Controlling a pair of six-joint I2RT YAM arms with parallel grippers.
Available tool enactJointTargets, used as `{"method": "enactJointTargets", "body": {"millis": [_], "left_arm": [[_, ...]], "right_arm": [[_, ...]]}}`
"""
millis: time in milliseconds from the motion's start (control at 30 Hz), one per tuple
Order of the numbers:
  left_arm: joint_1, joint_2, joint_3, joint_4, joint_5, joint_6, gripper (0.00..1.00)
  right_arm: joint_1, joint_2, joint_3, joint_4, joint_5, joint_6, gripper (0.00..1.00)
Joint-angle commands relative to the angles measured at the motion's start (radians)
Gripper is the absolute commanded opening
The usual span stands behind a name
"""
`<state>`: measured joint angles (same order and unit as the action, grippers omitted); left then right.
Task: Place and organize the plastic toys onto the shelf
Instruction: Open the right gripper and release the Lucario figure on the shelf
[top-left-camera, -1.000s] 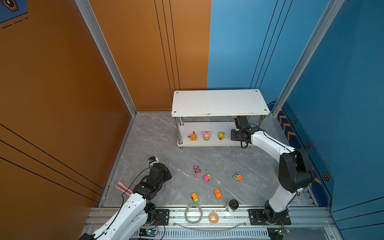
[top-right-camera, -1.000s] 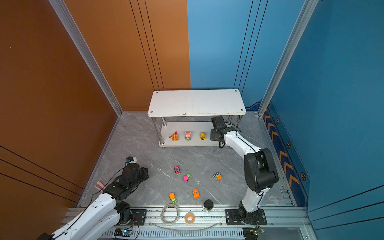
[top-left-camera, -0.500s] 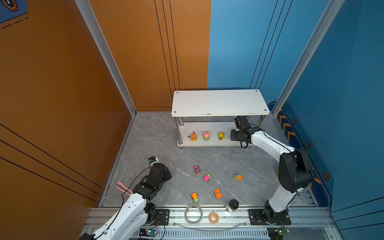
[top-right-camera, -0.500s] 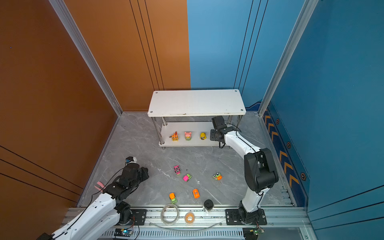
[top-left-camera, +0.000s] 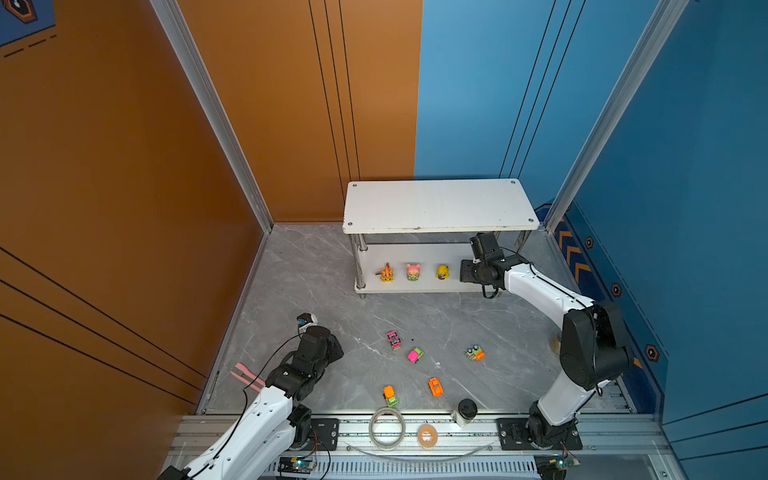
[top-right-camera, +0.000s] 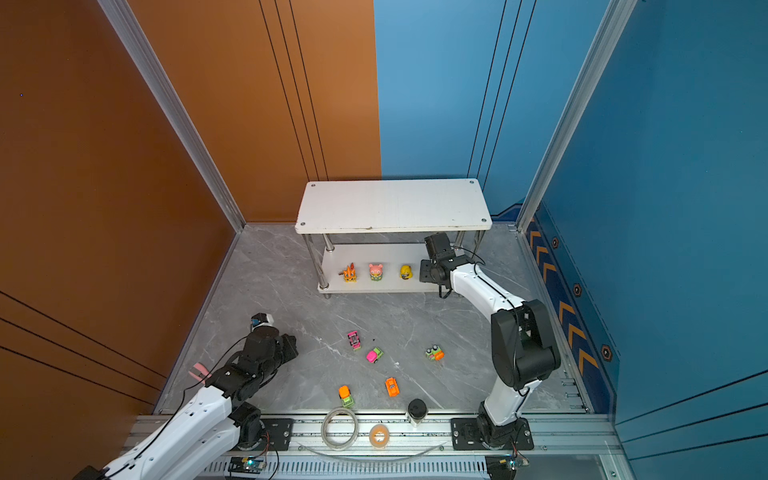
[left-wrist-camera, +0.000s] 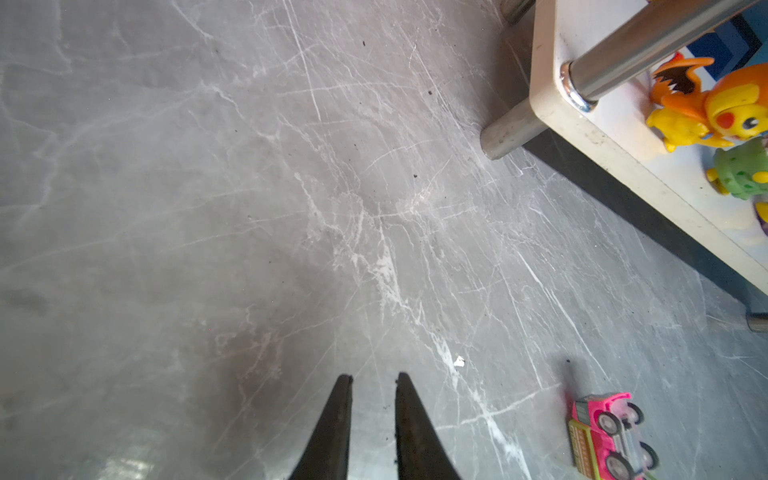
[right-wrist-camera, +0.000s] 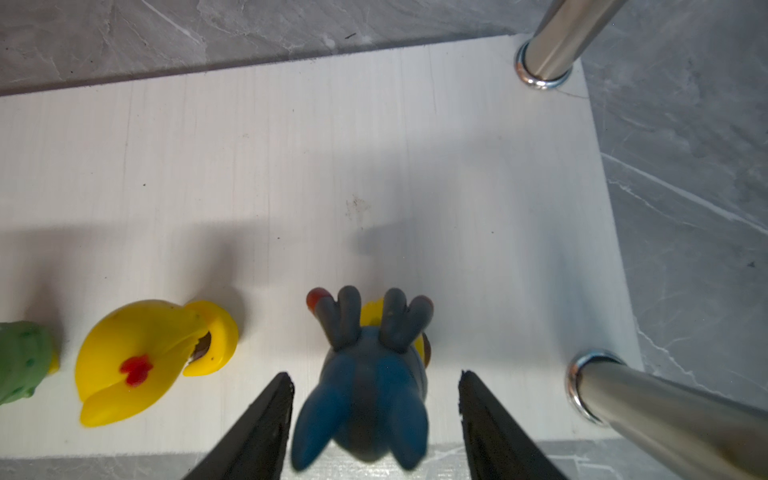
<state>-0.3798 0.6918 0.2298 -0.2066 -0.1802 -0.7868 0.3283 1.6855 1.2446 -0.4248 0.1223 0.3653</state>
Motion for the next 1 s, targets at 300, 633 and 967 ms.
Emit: {"method": "enactJointTargets", "body": {"millis": [300,633,967], "left_arm": [[0.001,-0.104,0.015,-0.105,-0.039,0.023,0.22],[-0.002,-0.169,0.033,-0.172,0.003,0.066,0.19],[-0.264,-0.065,0.031,-0.084,-0.043,0.052,0.34]], "right_arm": [[0.098,-0.311,-0.247,0.011,0.023,0.112,0.68],[0.170,-0.897,-0.552,-0.308,0.187,0.279,0.55],[0.094,-0.929,-0.766,-0.249,-0.090,0.355,0.42]]}}
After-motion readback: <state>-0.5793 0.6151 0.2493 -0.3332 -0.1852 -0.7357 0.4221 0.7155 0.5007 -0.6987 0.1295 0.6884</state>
